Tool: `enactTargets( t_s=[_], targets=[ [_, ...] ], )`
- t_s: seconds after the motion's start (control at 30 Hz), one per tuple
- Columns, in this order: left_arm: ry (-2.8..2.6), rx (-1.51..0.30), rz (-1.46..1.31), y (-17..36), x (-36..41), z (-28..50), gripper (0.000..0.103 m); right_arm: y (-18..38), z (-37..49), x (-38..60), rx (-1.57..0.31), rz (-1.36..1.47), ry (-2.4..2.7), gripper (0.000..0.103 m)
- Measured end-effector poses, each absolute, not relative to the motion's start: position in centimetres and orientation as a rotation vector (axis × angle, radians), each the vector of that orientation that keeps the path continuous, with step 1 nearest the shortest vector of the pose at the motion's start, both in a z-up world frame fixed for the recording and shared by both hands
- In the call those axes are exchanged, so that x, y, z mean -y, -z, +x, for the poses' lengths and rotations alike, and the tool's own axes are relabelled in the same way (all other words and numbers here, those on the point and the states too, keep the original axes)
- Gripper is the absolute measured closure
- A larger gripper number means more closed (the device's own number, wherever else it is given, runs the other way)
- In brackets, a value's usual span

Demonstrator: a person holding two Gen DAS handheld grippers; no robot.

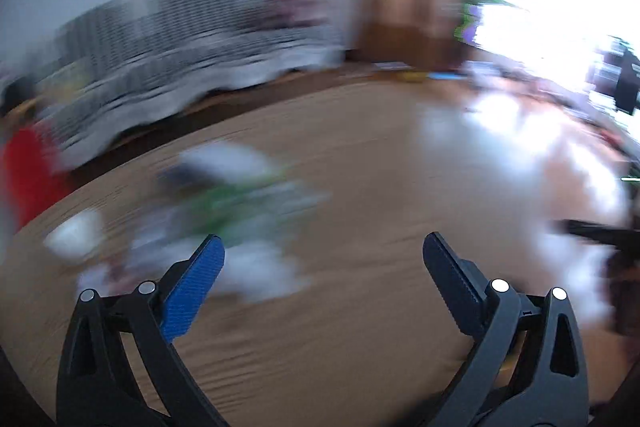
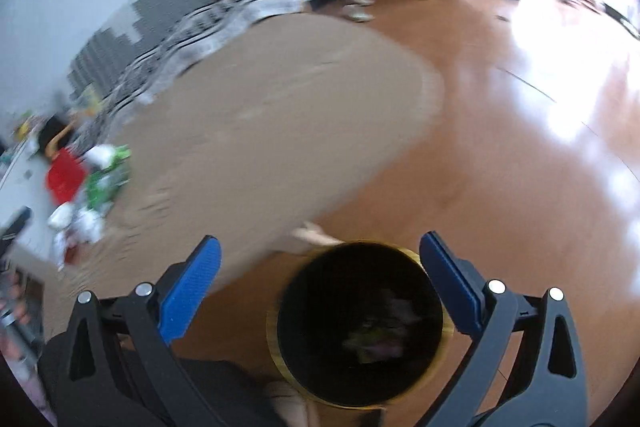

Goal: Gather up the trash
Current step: 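Grasp the white tissue with the right gripper while the left grasps a snack wrapper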

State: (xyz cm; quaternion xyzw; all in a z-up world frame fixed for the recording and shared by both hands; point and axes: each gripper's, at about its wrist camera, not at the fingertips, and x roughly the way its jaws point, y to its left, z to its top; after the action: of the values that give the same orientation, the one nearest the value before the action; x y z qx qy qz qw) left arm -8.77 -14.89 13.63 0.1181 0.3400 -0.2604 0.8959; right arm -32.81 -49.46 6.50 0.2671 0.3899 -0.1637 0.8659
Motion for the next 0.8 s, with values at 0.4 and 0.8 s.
enactTargets(
  t_s=[0.4,0.8],
  targets=[
    [0.205,-0.901,0.112,-6.3,-4.9,-0.4,0.006,-13.2,-11.4,30.7,-0.891,0.039,-0.130,0.007],
    [0.248,-0.910,0.113,-4.9,-6.7,1.3,0.006,-7.8,-2.9,17.4,-0.948,-0.134,-0.390,0.007]
  ],
)
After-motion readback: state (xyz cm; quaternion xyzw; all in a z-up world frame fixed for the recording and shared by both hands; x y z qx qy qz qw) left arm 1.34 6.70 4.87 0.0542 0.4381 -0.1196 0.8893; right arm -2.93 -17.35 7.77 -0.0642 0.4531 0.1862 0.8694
